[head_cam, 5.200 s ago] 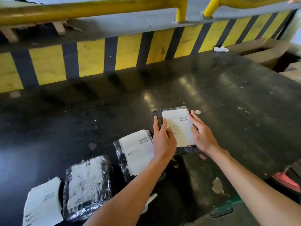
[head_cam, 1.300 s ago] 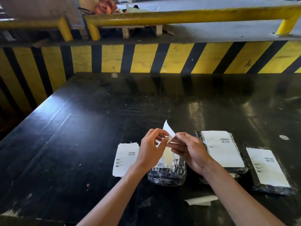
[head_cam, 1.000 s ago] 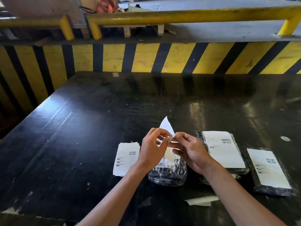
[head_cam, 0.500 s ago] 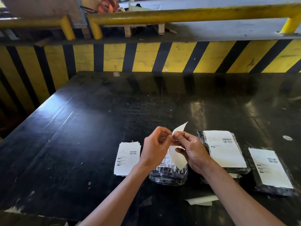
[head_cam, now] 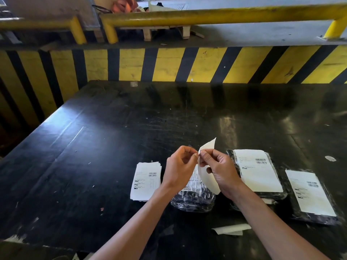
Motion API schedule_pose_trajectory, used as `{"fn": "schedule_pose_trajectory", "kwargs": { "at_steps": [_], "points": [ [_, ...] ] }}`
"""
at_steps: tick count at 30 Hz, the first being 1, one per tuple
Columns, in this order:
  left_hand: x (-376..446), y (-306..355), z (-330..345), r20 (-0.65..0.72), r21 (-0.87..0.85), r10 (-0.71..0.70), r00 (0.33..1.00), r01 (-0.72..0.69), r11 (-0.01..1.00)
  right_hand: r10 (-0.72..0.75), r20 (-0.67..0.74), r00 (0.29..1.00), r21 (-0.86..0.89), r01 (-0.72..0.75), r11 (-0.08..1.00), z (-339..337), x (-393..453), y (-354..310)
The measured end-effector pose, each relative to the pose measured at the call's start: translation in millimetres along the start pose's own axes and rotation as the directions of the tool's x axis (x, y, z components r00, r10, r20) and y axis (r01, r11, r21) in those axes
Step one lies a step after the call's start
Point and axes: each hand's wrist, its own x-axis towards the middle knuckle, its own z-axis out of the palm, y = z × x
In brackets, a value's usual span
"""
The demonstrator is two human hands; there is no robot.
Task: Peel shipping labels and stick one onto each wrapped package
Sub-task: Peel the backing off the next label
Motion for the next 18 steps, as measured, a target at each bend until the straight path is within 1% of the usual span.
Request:
{"fn": "schedule_pose_trajectory", "kwargs": {
  "at_steps": [3,8,10,11,12,13,15,16,18],
  "points": [
    [0.3,-1.5,0.3,0.004,-0.011,-0.013,1.000,0.013,1.000,-0.010,-0.001,1.000,-0.028,0.010,1.000,-1.5,0.0,0.9],
    [-2.3,-3.0,2.2,0.013,-0.017,-0.050,0.999,0.050,0.999,0.051,0.040,0.998,-0.051,-0.049,0.998,-6.6,0.2,3.5],
    [-2.5,-4.2,4.0,0.012,-0.027,-0.099,0.995,0.099,0.995,0.070,0.054,0.996,-0.069,-0.066,0.995,-8.7,-0.1,5.8],
    [-2.3,-4.2,4.8,0.014,-0.049,-0.150,0.989,0.151,0.987,0.078,0.059,0.995,-0.065,-0.075,0.995,-9.3,-0.3,7.0],
    [-2.2,-3.3,5.7,0.026,-0.103,-0.224,0.974,0.225,0.969,0.088,0.058,0.994,-0.057,-0.084,0.995,-9.5,-0.6,8.1],
    [-2.5,-1.8,6.6,0.056,-0.190,-0.312,0.949,0.317,0.929,0.099,0.053,0.994,-0.045,-0.096,0.994,-9.3,-1.3,9.0],
    [-2.4,0.5,7.3,0.141,-0.373,-0.454,0.880,0.472,0.799,0.128,0.040,0.991,0.003,-0.128,0.992,-8.7,-3.1,10.6],
    [-1.3,-0.7,6.8,0.162,-0.429,-0.493,0.855,0.511,0.745,0.143,0.028,0.989,0.033,-0.144,0.989,-8.8,-4.3,11.3],
    [2.6,-5.4,4.1,0.150,-0.490,-0.539,0.829,0.536,0.688,0.156,-0.028,0.987,0.059,-0.154,0.986,-11.2,-6.6,12.5]
  ]
}}
